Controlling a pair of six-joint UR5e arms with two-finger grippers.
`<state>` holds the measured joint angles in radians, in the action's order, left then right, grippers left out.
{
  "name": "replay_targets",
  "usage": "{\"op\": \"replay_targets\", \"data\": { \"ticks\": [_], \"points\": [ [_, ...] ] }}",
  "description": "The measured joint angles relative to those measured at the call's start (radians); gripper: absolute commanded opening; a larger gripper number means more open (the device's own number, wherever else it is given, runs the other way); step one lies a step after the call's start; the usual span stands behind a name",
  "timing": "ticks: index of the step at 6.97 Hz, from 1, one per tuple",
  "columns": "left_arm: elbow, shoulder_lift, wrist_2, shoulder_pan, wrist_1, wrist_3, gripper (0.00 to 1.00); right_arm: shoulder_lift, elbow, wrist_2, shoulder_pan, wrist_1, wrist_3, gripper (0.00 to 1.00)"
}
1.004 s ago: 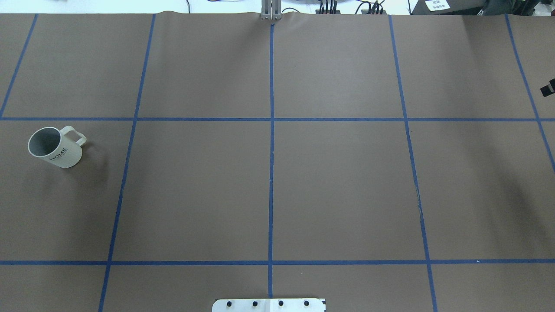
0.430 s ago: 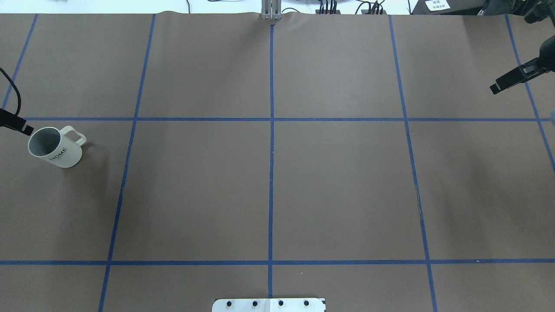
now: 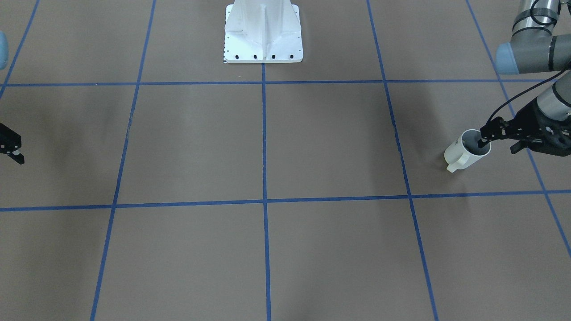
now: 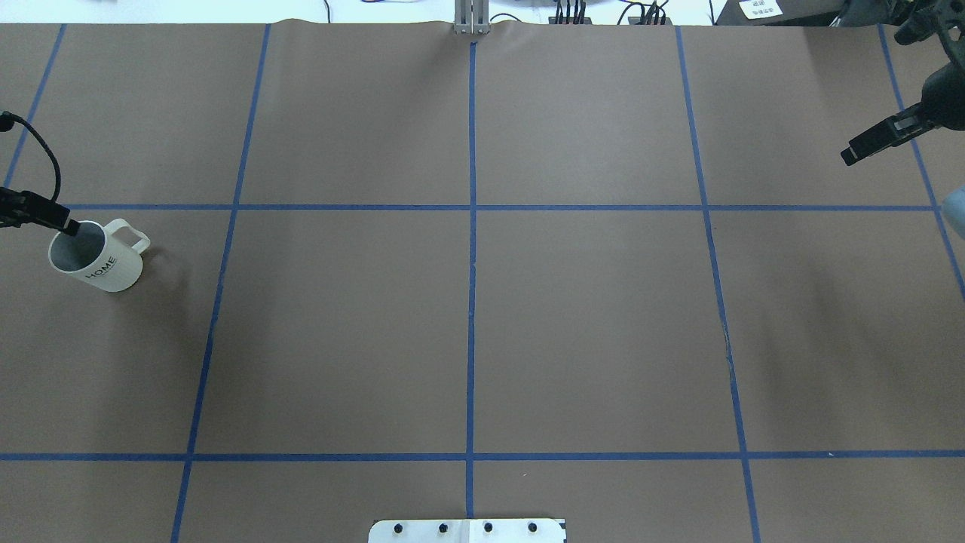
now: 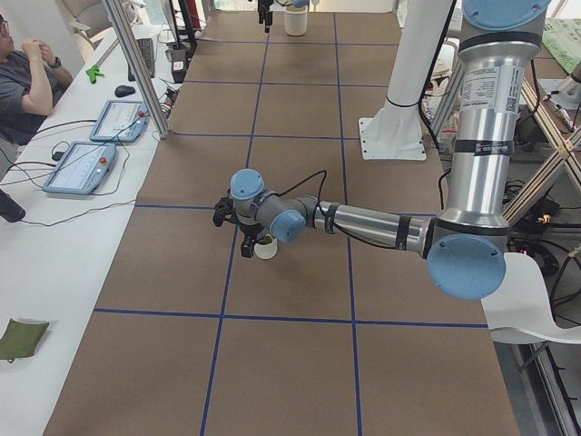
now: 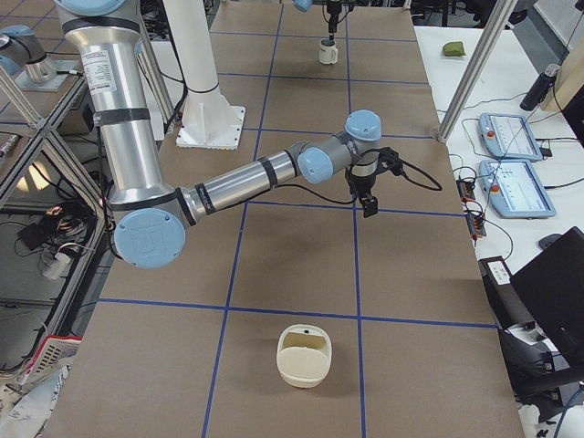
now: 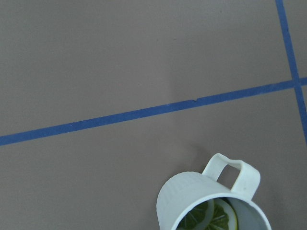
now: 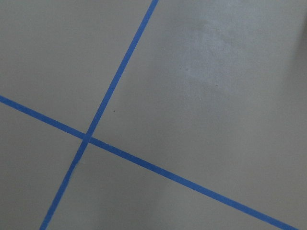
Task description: Left arm hands cup to right arm to dump lemon
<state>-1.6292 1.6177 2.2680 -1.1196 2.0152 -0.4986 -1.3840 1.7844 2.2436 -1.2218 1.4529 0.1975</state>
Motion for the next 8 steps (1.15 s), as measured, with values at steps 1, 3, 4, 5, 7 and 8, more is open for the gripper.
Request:
{"op": "replay_targets", "data": {
  "ticks": [1,3,4,5,7,8],
  "points": [
    [0.0,0.0,-0.04,0.021,0.003,-0.009,0.32,0.0,0.001,-0.001,0.0,0.0,0.0,1.0],
    [0.001,-0.006,-0.064,0.045,0.0,-0.012,0.0,0.0,0.002,-0.001,0.001,0.0,0.0,1.0],
    [0.0,-0.01,-0.067,0.05,0.0,-0.01,0.0,0.0,0.003,-0.001,0.001,0.0,0.0,1.0],
    [-0.002,-0.012,-0.068,0.052,0.0,-0.006,0.0,0.0,0.006,-0.001,0.001,0.0,0.0,1.0],
    [-0.026,-0.014,-0.066,0.051,-0.002,-0.003,0.0,0.007,0.01,-0.002,0.001,0.0,0.0,1.0],
    [-0.048,-0.013,-0.063,0.046,-0.009,-0.008,0.0,0.027,0.006,-0.006,0.001,-0.003,0.0,1.0]
  ]
}}
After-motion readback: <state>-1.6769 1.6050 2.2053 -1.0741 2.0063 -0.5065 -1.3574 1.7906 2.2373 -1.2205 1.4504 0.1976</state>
